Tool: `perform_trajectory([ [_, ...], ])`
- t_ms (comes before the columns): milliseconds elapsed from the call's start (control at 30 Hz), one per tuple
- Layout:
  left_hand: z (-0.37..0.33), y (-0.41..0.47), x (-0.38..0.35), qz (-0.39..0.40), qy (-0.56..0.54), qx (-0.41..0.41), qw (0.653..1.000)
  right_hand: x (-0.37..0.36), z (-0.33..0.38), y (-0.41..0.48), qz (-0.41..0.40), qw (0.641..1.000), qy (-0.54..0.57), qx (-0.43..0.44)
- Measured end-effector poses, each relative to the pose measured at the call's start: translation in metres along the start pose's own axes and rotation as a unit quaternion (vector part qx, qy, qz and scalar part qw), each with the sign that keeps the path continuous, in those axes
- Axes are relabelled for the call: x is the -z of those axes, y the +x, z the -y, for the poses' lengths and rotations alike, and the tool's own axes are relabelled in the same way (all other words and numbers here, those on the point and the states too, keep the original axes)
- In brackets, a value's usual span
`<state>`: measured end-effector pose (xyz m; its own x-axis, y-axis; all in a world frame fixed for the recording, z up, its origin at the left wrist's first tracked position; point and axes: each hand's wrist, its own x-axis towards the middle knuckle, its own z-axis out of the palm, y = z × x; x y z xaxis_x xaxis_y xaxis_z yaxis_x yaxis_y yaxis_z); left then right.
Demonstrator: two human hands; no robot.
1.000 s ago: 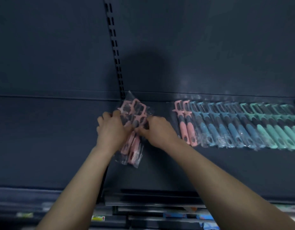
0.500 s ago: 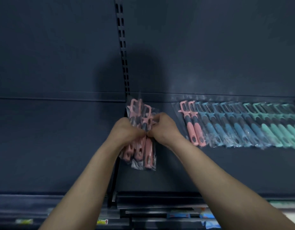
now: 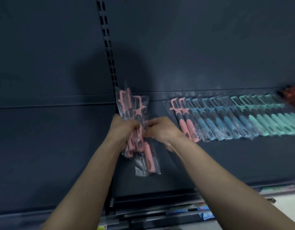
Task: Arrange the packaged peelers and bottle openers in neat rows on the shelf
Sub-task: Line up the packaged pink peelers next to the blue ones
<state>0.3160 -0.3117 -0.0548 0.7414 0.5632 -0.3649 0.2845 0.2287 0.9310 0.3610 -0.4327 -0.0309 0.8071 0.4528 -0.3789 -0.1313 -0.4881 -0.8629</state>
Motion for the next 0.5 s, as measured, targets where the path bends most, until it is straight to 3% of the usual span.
perform_trajectory([
  [167,0.004,0.008,0.000,-0.053,-0.025,-0.020,0.998,-0.009,0.000,-0.005,0.018,0.981,-0.182,0.065],
  [233,0.006,0.009,0.002,-0.061,-0.039,-0.018,0.997,-0.013,-0.001,-0.003,0.002,0.973,-0.224,0.053],
  [333,0.008,0.010,0.007,-0.071,-0.061,-0.016,0.995,-0.010,-0.003,0.001,-0.031,0.975,-0.217,0.025],
  [500,0.009,0.012,0.009,-0.087,-0.066,-0.018,0.994,0.013,-0.001,0.004,-0.120,0.975,-0.179,0.058],
])
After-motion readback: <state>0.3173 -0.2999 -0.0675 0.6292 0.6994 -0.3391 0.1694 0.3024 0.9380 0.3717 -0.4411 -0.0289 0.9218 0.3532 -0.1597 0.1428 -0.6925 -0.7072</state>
